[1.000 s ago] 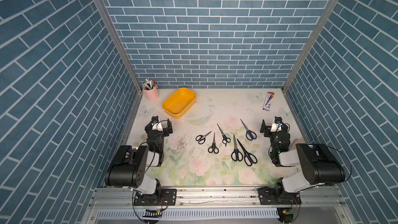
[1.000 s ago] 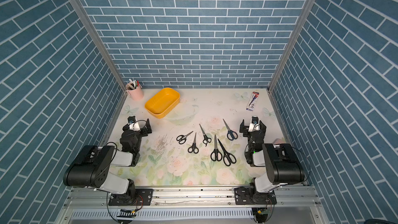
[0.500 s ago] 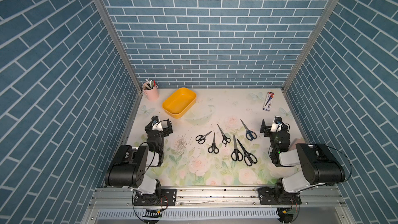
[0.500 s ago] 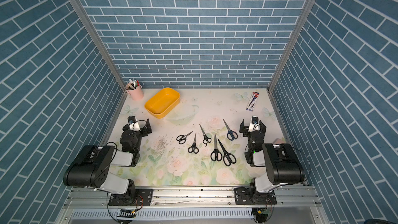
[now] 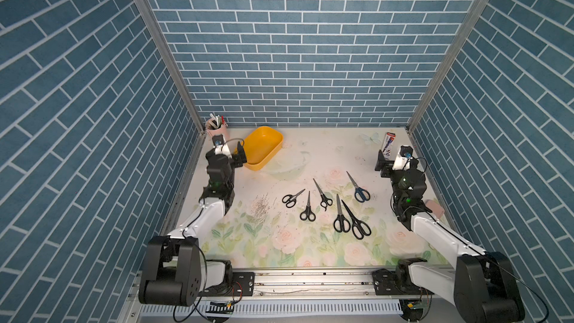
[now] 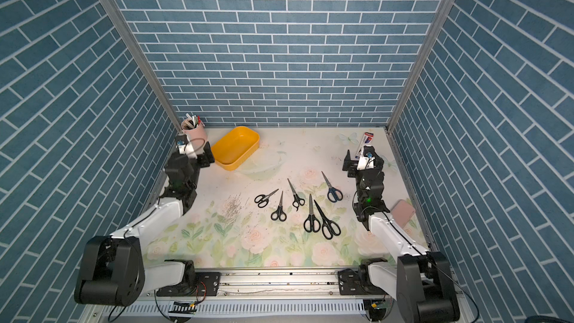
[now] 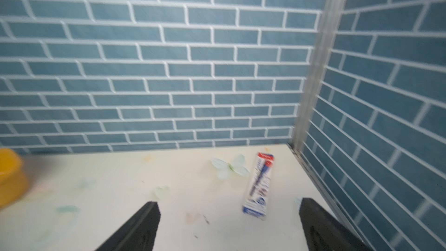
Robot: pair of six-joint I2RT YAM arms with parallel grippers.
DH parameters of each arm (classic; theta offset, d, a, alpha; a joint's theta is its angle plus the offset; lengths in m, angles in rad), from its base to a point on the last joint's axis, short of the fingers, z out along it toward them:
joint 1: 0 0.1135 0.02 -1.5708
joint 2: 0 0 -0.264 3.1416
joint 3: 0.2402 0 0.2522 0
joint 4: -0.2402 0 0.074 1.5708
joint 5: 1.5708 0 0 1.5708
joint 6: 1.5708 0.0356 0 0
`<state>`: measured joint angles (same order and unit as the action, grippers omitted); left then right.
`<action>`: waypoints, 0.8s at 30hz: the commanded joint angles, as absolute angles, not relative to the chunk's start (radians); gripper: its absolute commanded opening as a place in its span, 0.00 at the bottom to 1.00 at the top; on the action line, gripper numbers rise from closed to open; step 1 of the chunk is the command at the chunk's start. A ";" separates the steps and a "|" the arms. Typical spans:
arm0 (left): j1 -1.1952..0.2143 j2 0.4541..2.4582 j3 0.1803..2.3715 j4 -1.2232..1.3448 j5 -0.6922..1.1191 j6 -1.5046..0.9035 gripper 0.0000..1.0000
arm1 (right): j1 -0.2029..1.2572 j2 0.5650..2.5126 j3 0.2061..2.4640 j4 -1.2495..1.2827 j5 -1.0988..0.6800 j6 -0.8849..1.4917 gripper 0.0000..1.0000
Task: Put the scissors into the storage box
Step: Pick up the storage box at the center of the board.
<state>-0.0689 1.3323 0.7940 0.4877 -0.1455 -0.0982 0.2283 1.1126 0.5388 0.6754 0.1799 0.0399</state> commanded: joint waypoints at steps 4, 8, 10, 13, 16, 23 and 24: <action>-0.042 1.675 1.195 -0.171 0.090 -0.108 0.81 | 0.427 1.172 0.710 0.252 0.165 0.114 0.91; -0.042 1.921 1.524 -0.421 0.077 -0.023 0.82 | 0.486 1.199 0.759 0.235 0.143 0.114 0.90; -0.040 2.015 1.651 -0.489 0.038 0.014 0.84 | 0.492 1.204 0.770 0.236 0.137 0.112 0.90; -0.037 2.160 1.854 -0.609 -0.042 0.048 0.85 | 0.497 1.204 0.767 0.243 0.142 0.096 0.90; -0.028 2.286 2.025 -0.698 -0.082 0.072 0.86 | 0.499 1.206 0.757 0.241 0.153 0.081 0.91; -0.017 2.500 2.294 -0.810 -0.072 0.129 0.87 | 0.500 1.193 0.725 0.221 0.193 0.074 0.91; -0.017 2.511 2.299 -0.808 -0.071 0.136 0.87 | 0.499 1.189 0.720 0.220 0.197 0.074 0.91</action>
